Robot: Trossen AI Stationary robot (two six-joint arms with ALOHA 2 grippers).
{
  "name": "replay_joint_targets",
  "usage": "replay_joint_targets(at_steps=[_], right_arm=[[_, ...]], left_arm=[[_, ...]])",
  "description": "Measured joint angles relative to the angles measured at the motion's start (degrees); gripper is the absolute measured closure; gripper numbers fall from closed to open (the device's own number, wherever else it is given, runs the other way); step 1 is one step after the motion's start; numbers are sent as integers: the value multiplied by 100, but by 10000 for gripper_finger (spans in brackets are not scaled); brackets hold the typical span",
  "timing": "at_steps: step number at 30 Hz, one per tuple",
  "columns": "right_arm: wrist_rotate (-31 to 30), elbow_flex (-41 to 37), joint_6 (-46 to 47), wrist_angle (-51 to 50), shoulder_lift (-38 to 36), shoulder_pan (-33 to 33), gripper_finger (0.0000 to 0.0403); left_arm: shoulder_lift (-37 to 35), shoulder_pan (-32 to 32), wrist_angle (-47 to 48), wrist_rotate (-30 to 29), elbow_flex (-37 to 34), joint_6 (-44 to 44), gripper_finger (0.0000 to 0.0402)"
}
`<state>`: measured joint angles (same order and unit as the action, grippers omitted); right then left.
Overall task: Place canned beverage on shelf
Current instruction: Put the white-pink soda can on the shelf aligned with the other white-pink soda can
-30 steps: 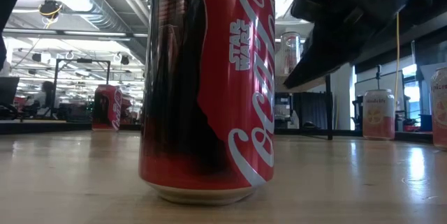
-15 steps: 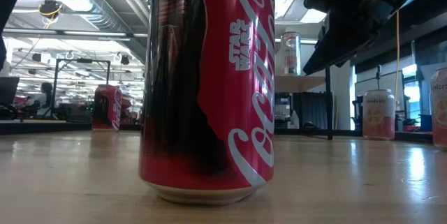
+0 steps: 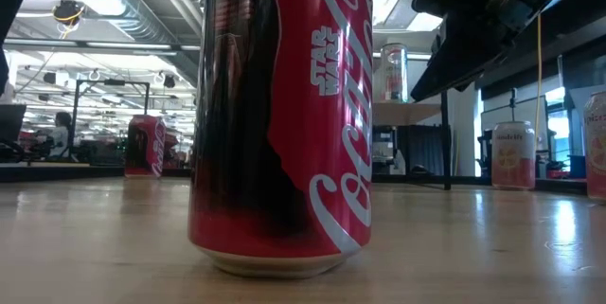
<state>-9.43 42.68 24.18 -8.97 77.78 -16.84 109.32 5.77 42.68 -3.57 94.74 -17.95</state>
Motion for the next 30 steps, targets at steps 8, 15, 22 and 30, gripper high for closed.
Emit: replay_joint_targets(at_steps=[8,15,22,30], right_arm=[[-155,0,-2,36,-4,0,293],[-323,188,-75,32,-4,0,182],[-768,674,-329,651,-4,-2,99],[-1445,675,-466,1661,358,-3,14]], left_arm=[[-17,30,-10,-44,9,-101,102],[-60,-14,463,549,479,9,100],[-481,359,1465,-141,1158,36,100],[-1167,1102,2739,-1536,1057,-267,100]])
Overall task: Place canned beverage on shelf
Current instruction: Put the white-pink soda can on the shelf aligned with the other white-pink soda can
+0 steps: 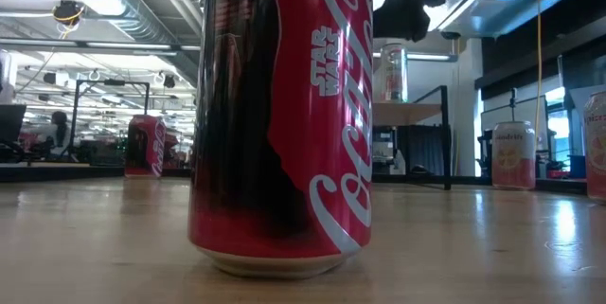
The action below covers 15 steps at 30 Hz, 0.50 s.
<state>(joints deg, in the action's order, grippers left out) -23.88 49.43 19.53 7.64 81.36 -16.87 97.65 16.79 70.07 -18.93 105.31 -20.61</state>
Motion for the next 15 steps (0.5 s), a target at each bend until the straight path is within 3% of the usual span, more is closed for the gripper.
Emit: replay_joint_targets(at_steps=[7,15], right_arm=[[42,2,235,337,82,3,14],[357,4,-621,898,713,3,17]], left_arm=[[-699,410,-180,-316,-1148,-1146,100],[-1357,658,-1179,-298,-2306,-1913,100]])
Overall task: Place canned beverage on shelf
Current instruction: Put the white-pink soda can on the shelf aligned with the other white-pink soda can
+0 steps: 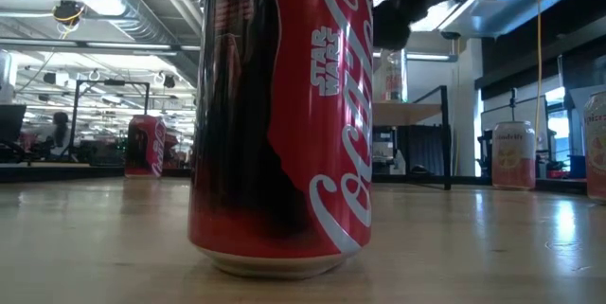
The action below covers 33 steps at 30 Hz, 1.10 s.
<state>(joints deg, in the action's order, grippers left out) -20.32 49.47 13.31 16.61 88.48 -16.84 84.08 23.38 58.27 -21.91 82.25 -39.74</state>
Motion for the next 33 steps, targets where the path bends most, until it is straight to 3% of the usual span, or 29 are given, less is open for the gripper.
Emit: replay_joint_targets(at_steps=[5,16,19,25,33], right_arm=[[-321,-2,-15,178,465,2,17],[-258,-7,24,421,960,0,24],[-258,-4,52,478,989,2,59],[-246,-8,10,363,843,59,186],[240,5,-66,-490,-528,578,188]], left_arm=[[-117,-13,-212,24,-122,-64,100],[-117,-11,-319,78,-126,-33,100],[-117,-7,-330,62,-126,-27,100],[-266,-71,-337,278,-111,-19,100],[-1094,-484,-409,739,-80,237,100]])
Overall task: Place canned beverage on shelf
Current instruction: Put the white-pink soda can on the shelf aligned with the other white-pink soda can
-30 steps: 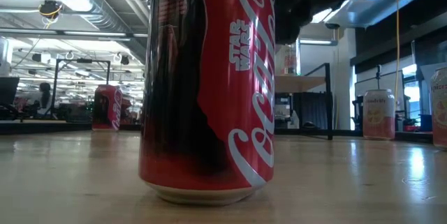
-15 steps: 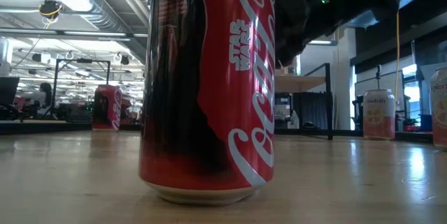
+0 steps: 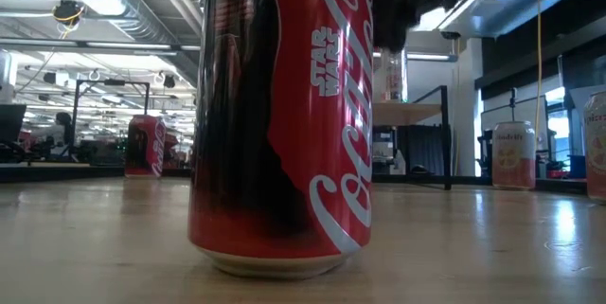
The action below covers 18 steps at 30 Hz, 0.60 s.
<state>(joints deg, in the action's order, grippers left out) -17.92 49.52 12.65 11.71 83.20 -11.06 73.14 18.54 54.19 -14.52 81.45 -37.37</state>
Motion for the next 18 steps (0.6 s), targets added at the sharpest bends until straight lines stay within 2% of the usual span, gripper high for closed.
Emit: replay_joint_targets(at_steps=[4,7,10,13,18], right_arm=[[298,362,99,-1053,-875,545,188],[465,924,-57,-2199,-1268,1032,183],[770,1666,-563,-3445,-1360,1578,175],[1197,2284,-1120,-4482,-1360,2150,176],[2074,2483,-1913,-4971,-1434,3123,178]], left_arm=[[-367,-201,-144,-14,3,473,100],[-491,-368,-237,-145,7,948,100],[-487,-618,-530,-276,7,1455,100],[-468,-882,-690,-128,8,1572,100],[-446,-1000,-774,-203,9,1482,100]])
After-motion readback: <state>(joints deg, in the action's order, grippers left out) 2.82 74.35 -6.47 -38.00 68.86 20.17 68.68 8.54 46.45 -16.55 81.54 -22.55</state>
